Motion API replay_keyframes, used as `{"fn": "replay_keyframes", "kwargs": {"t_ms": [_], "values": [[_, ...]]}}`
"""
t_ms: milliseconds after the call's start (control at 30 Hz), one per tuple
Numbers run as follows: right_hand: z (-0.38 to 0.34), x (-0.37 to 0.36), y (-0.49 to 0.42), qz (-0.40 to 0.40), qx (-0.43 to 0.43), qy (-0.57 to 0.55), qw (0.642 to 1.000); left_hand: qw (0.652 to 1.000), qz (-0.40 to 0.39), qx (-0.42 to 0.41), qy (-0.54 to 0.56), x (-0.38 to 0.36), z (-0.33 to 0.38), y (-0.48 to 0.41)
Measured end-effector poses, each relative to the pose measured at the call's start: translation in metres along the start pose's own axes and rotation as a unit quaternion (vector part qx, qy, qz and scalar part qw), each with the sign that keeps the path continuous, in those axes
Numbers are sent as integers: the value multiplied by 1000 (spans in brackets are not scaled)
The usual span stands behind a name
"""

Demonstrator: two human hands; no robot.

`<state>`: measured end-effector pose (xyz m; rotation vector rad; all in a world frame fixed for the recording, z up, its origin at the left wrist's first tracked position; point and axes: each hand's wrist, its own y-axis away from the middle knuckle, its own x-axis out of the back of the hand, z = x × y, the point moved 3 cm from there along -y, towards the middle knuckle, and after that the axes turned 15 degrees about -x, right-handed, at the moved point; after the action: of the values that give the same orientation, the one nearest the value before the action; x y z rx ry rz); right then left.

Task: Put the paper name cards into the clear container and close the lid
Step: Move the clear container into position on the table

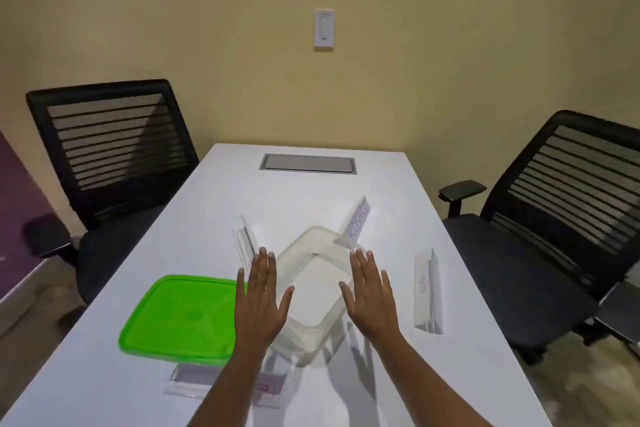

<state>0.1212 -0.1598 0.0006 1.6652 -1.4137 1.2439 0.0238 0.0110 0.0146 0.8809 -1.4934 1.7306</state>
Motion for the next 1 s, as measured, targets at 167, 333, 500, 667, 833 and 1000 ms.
{"fn": "replay_keyframes", "kwargs": {"t_ms": [167,333,500,667,833,1000], "values": [[4,-32,18,-77,-21,3,997,991,-111,66,36,-15,6,20],[10,-53,26,-112,-10,32,993,976,-195,87,30,-27,7,34],[13,-59,26,-113,-2,14,993,965,-237,103,39,-34,7,39],[15,-61,27,-111,3,10,994,966,-225,118,42,-36,8,38],[15,-55,18,-81,19,-7,997,963,-160,189,103,-45,9,34],[17,-43,-11,-55,-2,-34,998,894,-54,377,236,-57,2,23]]}}
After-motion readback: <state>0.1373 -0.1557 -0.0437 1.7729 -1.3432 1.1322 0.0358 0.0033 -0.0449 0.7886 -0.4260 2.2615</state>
